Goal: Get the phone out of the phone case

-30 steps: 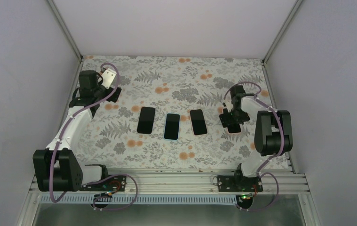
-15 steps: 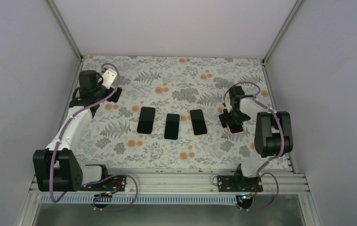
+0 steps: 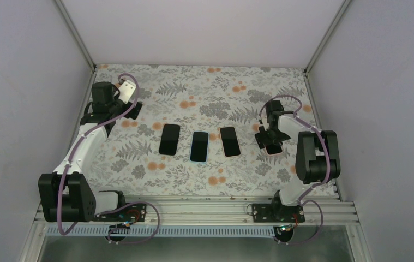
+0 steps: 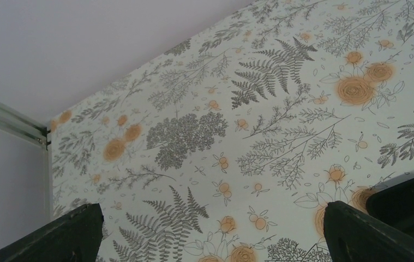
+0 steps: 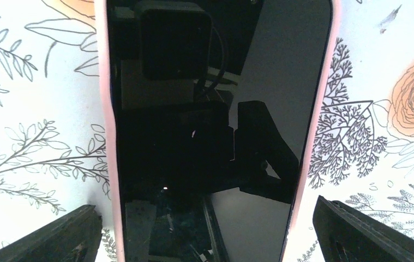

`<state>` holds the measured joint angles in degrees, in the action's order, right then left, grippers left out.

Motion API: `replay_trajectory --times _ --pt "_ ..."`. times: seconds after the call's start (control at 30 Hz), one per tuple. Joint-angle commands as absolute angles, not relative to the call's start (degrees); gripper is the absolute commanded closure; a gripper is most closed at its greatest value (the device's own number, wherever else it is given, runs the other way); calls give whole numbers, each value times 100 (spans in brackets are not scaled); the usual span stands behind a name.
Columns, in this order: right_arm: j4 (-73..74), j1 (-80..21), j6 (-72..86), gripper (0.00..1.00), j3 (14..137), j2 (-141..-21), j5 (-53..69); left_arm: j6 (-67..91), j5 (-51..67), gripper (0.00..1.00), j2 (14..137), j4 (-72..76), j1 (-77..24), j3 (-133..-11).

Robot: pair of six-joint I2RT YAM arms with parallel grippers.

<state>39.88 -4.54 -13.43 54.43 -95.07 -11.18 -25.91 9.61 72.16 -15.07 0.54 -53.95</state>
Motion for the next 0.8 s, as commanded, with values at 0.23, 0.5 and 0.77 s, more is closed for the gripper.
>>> replay_trajectory --times 0.23,0.5,0.77 --pt "3721 -434 -1585 0 5381 -10176 -565 -2688 1207 0 7251 -1457 79 -5272" --pt "3798 -258 -1795 0 5385 -10244 -110 -2784 1529 0 7341 -1703 77 -5400" --pt "3672 4 -1927 5 5275 -10379 -207 -2804 1643 0 7376 -1810 79 -5475"
